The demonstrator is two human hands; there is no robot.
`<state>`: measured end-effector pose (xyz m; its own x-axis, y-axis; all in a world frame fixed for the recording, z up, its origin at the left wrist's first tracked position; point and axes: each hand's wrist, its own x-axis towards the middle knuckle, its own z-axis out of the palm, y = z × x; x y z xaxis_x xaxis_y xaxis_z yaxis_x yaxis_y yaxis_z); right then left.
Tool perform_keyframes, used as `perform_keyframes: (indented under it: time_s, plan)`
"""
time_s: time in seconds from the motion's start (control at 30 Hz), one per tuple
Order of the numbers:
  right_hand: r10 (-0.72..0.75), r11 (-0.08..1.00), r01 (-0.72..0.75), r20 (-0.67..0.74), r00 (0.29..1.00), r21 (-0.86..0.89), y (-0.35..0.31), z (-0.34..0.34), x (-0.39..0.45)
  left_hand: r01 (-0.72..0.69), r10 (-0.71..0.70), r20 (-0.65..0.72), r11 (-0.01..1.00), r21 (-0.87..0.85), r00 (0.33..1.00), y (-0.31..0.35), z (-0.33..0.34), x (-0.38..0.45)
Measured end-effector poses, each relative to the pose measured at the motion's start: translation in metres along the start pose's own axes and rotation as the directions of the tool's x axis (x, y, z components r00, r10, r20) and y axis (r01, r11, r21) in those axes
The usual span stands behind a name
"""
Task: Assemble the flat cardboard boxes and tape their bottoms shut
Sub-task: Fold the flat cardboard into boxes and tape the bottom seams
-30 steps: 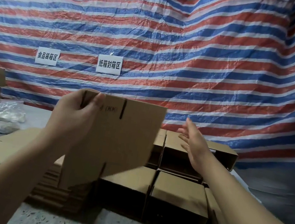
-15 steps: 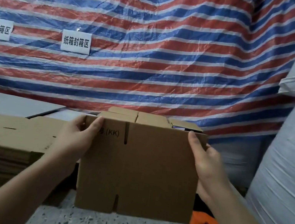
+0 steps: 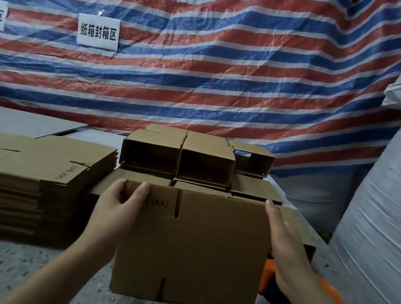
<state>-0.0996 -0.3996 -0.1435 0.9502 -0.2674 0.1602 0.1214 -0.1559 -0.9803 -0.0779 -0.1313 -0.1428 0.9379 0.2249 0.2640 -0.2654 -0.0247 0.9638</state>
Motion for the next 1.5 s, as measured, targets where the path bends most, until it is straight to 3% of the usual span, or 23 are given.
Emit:
perform_keyframes:
  time_s: [0.33, 0.5, 0.7, 0.9, 1.07, 1.17, 1.3, 1.4, 1.5]
  plan:
    - [0.065, 0.981, -0.038, -0.140, 0.988, 0.188, -0.005, 0.022, -0.007, 0.132, -0.134, 0.029, 0.989, 0.068, 0.991, 0.012, -0.002, 0.008]
    - [0.035, 0.976, -0.052, 0.084, 0.996, 0.210, -0.006, 0.004, -0.003, 0.125, -0.126, -0.144, 0.992, -0.018, 0.982, 0.005, 0.015, -0.003]
    - [0.118, 0.898, -0.288, 0.451, 0.885, 0.331, -0.009, -0.031, 0.016, 0.043, -0.039, -0.259, 0.999, 0.010, 0.965, 0.002, 0.036, -0.012]
    - [0.181, 0.899, -0.359, 0.531, 0.827, 0.252, -0.020, -0.028, 0.020, 0.066, -0.061, -0.261, 0.998, 0.010, 0.963, 0.000, 0.040, -0.007]
    - [0.150, 0.915, -0.314, 0.512, 0.846, 0.251, -0.022, -0.021, 0.013, 0.073, -0.078, -0.139, 0.997, -0.038, 0.987, 0.004, 0.028, -0.013]
    - [0.090, 0.934, -0.214, 0.391, 0.916, 0.287, -0.023, -0.012, 0.003, 0.136, -0.135, 0.054, 0.991, -0.017, 0.989, 0.020, 0.024, -0.007]
    - [0.057, 0.951, -0.121, 0.221, 0.974, 0.286, -0.017, 0.006, -0.012, 0.180, -0.147, 0.320, 0.981, -0.077, 0.936, 0.021, 0.018, -0.010]
    - [0.080, 0.945, -0.128, 0.164, 0.983, 0.301, -0.005, 0.016, -0.022, 0.276, -0.195, 0.358, 0.941, -0.193, 0.913, 0.018, 0.018, -0.014]
    - [0.074, 0.893, -0.145, 0.178, 0.981, 0.427, 0.002, 0.010, -0.024, 0.292, -0.193, 0.397, 0.934, -0.207, 0.897, 0.014, 0.019, -0.011]
